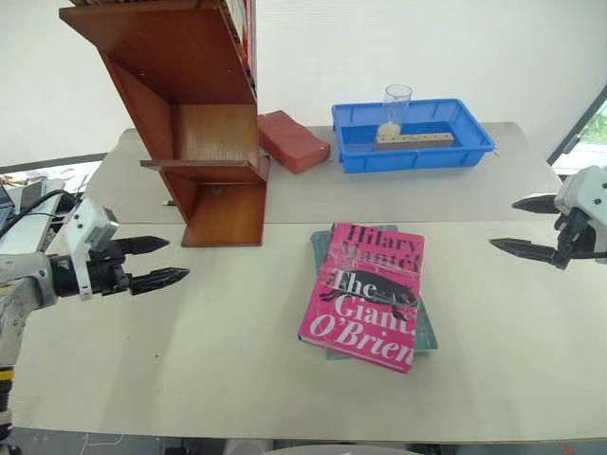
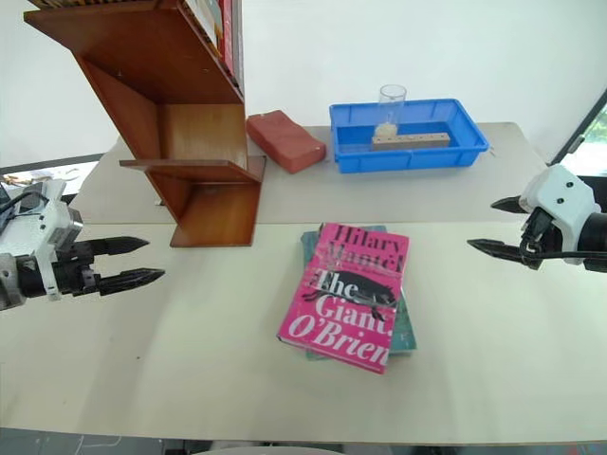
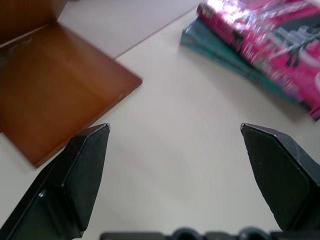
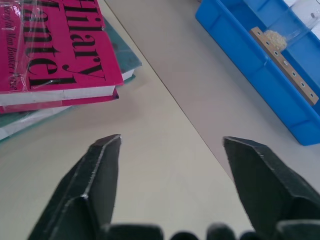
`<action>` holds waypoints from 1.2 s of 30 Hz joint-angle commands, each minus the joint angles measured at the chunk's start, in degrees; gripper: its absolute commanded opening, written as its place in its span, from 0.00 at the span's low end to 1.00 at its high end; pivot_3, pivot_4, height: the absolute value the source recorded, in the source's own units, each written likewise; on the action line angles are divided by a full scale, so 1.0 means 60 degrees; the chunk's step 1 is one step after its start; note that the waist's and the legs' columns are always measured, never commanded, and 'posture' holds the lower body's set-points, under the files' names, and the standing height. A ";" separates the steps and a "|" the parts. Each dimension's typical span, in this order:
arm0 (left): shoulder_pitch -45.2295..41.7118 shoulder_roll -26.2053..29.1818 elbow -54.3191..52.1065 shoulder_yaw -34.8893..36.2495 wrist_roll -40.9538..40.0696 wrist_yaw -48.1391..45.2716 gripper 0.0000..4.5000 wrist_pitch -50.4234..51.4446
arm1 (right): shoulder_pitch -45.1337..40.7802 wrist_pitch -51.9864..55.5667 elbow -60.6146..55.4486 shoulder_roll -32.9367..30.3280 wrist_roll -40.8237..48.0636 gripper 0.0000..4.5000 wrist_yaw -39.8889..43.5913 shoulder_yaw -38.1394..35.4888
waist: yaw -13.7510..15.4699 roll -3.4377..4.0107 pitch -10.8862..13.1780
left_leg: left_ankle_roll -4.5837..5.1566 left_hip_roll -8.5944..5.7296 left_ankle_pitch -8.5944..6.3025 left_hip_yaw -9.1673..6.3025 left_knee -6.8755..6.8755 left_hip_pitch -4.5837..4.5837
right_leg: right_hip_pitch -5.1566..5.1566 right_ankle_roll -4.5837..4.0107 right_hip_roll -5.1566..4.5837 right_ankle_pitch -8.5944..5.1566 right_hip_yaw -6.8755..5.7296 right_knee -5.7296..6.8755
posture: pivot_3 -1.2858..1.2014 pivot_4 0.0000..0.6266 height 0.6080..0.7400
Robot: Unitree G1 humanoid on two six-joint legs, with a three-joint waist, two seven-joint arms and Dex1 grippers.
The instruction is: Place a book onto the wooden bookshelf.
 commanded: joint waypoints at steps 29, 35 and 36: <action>-0.2307 -0.6506 0.2498 -0.1778 -0.2899 0.3814 1.00 0.5616 | 0.0137 -0.0530 -0.1669 0.2443 -0.1428 0.01 -0.0572 0.2896 | -0.0004 -0.0006 -0.0009 | 0.0000 -0.0020 0.0000 -0.0058 0.0054 0.0017 | 0.0160 0.0023 0.0013 0.0026 -0.0010 -0.0071 | 0.52 0.24 0.31; -0.2160 -0.6824 0.2393 -0.1677 -0.2888 0.3940 1.00 0.5513 | -0.0295 -0.0262 -0.1915 0.2856 -0.1532 0.01 -0.0535 0.3434 | -0.0009 -0.0005 -0.0009 | -0.0001 -0.0023 0.0000 -0.0066 0.0049 0.0016 | 0.0167 0.0018 0.0013 0.0030 -0.0013 -0.0083 | 0.52 0.24 0.31; -0.2140 -0.6895 0.2359 -0.1599 -0.2923 0.4012 1.00 0.5482 | -0.0354 -0.0243 -0.1959 0.2936 -0.1527 0.01 -0.0539 0.3510 | 0.0001 -0.0005 -0.0009 | -0.0001 -0.0025 0.0001 -0.0066 0.0049 0.0014 | 0.0167 0.0019 0.0012 0.0031 -0.0012 -0.0087 | 0.52 0.24 0.31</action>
